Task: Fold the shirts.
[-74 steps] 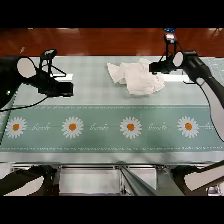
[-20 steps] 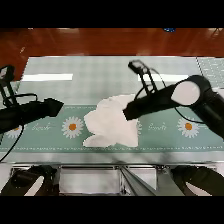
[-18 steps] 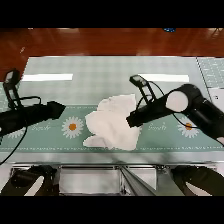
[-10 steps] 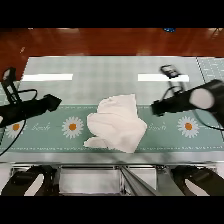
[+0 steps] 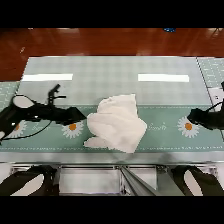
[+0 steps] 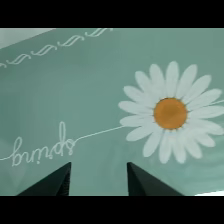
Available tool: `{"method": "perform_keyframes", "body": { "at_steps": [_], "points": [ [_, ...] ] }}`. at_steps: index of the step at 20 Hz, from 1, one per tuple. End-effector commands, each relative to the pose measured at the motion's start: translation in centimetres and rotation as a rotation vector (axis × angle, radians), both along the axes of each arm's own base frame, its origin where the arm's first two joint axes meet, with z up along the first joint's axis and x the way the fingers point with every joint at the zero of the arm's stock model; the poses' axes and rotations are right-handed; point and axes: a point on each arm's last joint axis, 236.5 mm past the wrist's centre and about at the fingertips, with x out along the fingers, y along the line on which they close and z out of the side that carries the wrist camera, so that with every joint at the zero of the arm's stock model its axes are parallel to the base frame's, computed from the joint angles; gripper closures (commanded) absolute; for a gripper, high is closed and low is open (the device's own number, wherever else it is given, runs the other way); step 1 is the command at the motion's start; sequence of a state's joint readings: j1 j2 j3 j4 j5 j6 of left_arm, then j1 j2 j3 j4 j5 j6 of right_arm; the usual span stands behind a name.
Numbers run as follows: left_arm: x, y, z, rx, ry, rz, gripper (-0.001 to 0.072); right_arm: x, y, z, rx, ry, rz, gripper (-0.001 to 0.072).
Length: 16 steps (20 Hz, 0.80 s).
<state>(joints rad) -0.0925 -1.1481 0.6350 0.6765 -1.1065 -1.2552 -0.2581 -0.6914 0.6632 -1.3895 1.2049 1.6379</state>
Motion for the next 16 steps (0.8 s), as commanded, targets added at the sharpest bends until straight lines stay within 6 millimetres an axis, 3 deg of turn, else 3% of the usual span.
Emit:
{"method": "perform_keyframes", "body": {
  "at_steps": [1, 3, 4, 5, 12, 16],
  "points": [
    [-1.1, -5.1, -2.9, -0.074, 0.04, -0.073, 0.02, 0.9, 3.9, -1.9, 0.225, -0.026, 0.003, 0.0306],
    [-1.7, -6.2, -4.8, -0.038, 0.054, -0.096, 0.0202, 2.0, 6.0, -2.3, 0.31, -0.025, 0.035, 0.0306],
    [-2.1, -6.3, -5.2, -0.036, 0.063, -0.113, 0.0345, 2.4, 7.1, -2.7, 0.35, -0.015, 0.049, 0.0306],
    [-2.1, -6.2, -5.1, -0.04, 0.052, -0.127, 0.0658, 2.8, 8.0, -3.2, 0.378, -0.004, 0.065, 0.0306],
    [0.4, -2.9, -0.2, -0.12, -0.019, -0.063, 0.068, 7.2, 14.0, -8.1, 0.463, 0.081, 0.157, 0.0306],
    [0.2, -3.0, 0.3, -0.127, -0.025, -0.07, 0.068, 8.0, 19.7, -10.0, 0.545, 0.207, 0.308, 0.0307]
  ]
}}
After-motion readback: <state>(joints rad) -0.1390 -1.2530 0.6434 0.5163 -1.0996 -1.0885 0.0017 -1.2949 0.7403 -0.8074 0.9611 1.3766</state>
